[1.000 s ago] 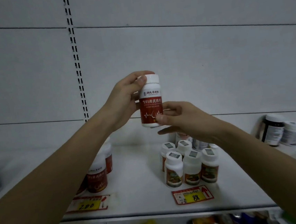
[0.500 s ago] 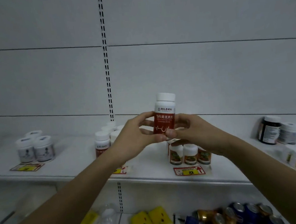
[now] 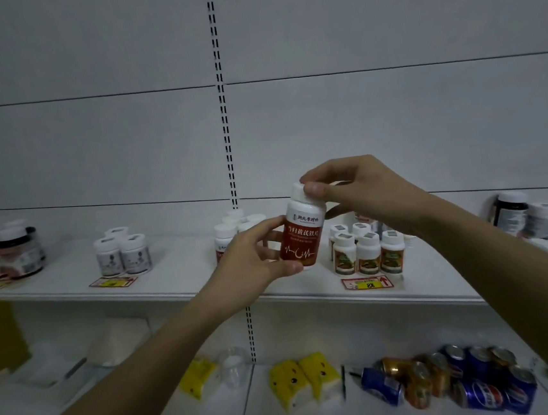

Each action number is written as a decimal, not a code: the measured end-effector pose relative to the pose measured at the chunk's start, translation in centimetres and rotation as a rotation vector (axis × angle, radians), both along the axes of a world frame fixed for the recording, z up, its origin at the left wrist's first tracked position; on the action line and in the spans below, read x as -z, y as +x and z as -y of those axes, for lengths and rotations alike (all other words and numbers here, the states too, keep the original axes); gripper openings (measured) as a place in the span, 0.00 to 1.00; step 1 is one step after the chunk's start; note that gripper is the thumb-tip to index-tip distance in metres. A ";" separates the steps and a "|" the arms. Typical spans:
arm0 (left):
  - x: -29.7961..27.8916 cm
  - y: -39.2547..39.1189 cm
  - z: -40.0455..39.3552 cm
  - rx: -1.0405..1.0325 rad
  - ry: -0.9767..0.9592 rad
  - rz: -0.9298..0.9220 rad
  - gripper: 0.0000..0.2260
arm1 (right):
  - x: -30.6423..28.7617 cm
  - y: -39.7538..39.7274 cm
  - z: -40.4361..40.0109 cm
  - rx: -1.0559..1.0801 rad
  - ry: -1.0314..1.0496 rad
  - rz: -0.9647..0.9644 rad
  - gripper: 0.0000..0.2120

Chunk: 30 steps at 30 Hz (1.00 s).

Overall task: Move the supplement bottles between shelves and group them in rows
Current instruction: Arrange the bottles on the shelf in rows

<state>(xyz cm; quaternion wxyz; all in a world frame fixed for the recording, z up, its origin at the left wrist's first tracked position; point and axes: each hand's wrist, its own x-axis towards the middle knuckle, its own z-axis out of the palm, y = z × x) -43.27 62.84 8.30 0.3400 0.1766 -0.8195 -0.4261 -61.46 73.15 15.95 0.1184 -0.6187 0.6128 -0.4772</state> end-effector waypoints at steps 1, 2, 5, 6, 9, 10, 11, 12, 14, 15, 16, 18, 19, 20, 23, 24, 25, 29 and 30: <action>-0.1 0.1 0.7 0.003 0.003 -0.002 0.30 | -0.2 0.2 0.5 0.001 0.011 -0.021 0.10; -0.2 0.2 1.5 0.007 0.004 -0.003 0.31 | -0.4 0.4 1.1 0.012 0.014 -0.046 0.11; -0.8 0.3 4.1 0.046 -0.045 0.018 0.33 | -1.2 0.9 3.7 0.088 -0.020 -0.086 0.10; -1.1 0.5 5.2 0.042 -0.087 0.022 0.34 | -1.6 1.1 4.7 0.118 -0.034 -0.087 0.10; -2.1 1.7 9.4 -0.046 -0.233 0.003 0.31 | -3.1 1.5 7.7 0.205 -0.072 -0.093 0.10; -2.2 2.2 11.0 -0.078 -0.252 -0.018 0.28 | -3.5 1.6 8.7 0.234 -0.086 -0.104 0.09; -2.3 2.7 12.6 -0.112 -0.249 -0.045 0.24 | -3.8 1.8 9.7 0.266 -0.097 -0.114 0.09; -2.2 3.1 14.1 -0.149 -0.228 -0.074 0.20 | -3.9 1.8 10.7 0.301 -0.103 -0.119 0.10; -1.5 3.7 17.2 -0.218 -0.181 -0.094 0.14 | -3.7 1.7 12.7 0.375 -0.106 -0.110 0.12; -0.9 3.8 18.6 -0.244 -0.170 -0.075 0.13 | -3.5 1.6 13.6 0.404 -0.104 -0.093 0.12; -0.2 3.7 20.0 -0.261 -0.161 -0.044 0.13 | -3.3 1.4 14.5 0.427 -0.103 -0.062 0.12; 1.3 3.4 22.2 -0.283 -0.137 0.033 0.12 | -2.8 0.9 15.9 0.454 -0.107 0.034 0.11; 2.1 3.2 23.1 -0.285 -0.124 0.075 0.12 | -2.6 0.7 16.5 0.462 -0.108 0.075 0.10; 3.0 2.9 23.8 -0.278 -0.115 0.114 0.11 | -2.5 0.5 17.1 0.466 -0.108 0.098 0.10; 5.3 1.8 25.6 -0.247 -0.108 0.233 0.11 | -2.2 -0.2 19.1 0.472 -0.129 0.113 0.09; 5.9 1.3 26.1 -0.245 -0.103 0.266 0.11 | -2.2 -0.6 19.7 0.469 -0.139 0.116 0.08; 6.4 0.8 26.5 -0.248 -0.093 0.290 0.12 | -2.1 -0.9 20.3 0.460 -0.149 0.122 0.08; 7.4 -1.2 28.2 -0.288 -0.084 0.347 0.13 | -1.1 -2.1 22.9 0.431 -0.228 0.202 0.06; 7.5 -1.7 28.6 -0.306 -0.083 0.367 0.14 | -0.4 -2.4 23.6 0.430 -0.256 0.224 0.06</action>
